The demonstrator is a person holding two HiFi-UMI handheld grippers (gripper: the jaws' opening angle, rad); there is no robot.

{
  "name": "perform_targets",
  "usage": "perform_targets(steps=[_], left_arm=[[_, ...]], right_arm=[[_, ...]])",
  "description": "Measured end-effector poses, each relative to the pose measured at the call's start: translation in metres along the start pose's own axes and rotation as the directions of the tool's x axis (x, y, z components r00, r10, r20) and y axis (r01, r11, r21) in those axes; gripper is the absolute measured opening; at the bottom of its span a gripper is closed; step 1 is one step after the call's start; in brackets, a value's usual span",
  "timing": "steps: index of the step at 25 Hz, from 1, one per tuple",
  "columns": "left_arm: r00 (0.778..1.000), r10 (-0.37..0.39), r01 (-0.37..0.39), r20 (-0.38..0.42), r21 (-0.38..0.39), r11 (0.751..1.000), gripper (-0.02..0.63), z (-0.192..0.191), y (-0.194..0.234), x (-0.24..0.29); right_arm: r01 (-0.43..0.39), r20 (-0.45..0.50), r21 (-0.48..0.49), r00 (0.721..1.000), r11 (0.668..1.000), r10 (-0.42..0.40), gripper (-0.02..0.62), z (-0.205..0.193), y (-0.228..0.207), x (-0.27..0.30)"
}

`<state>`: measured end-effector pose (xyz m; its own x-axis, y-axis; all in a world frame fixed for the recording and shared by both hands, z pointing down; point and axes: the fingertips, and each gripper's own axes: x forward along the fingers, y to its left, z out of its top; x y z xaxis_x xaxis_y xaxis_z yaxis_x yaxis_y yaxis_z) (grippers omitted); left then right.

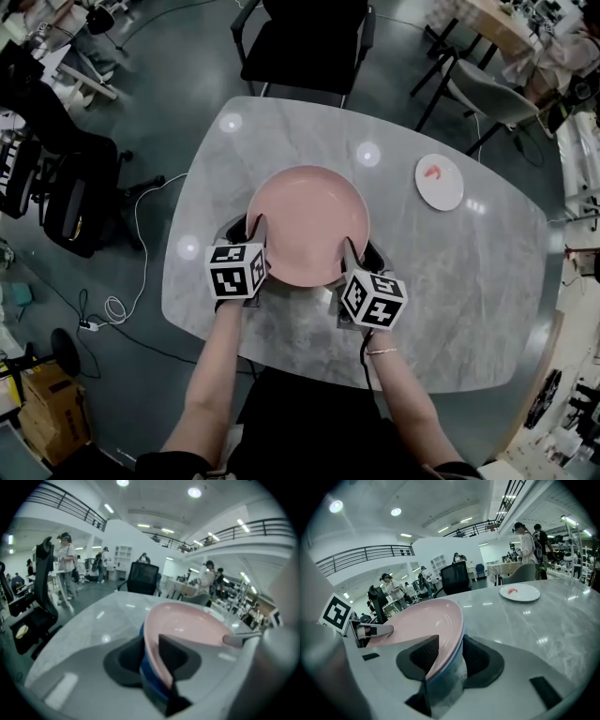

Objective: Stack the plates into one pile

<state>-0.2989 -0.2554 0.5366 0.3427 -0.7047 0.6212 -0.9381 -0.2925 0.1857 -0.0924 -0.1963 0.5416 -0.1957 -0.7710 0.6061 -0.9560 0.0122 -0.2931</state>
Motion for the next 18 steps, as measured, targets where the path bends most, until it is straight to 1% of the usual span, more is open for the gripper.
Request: perform_targets(steps=[3,8,18], left_arm=[[1.0,0.013,-0.013,-0.012,0.021,1.0,0.1,-0.002,0.002,0.005],[0.999,0.032,-0.032,-0.009,0.054,0.998,0.106,-0.001,0.002,0.007],[0.999,0.041,-0.04,-0.007,0.06,0.997,0.135,0.0,0.002,0.009]], right_arm=[[0.0,-0.005,-0.001,1.0,1.0,0.0,0.146,0.0,-0.001,0.005],[0.008,-0.006,-0.018,1.0,1.0,-0.008,0.147,0.0,-0.002,0.01],[0.018,0.03,-0.079,0.999,0.997,-0.016,0.16,0.007,-0.002,0.013]])
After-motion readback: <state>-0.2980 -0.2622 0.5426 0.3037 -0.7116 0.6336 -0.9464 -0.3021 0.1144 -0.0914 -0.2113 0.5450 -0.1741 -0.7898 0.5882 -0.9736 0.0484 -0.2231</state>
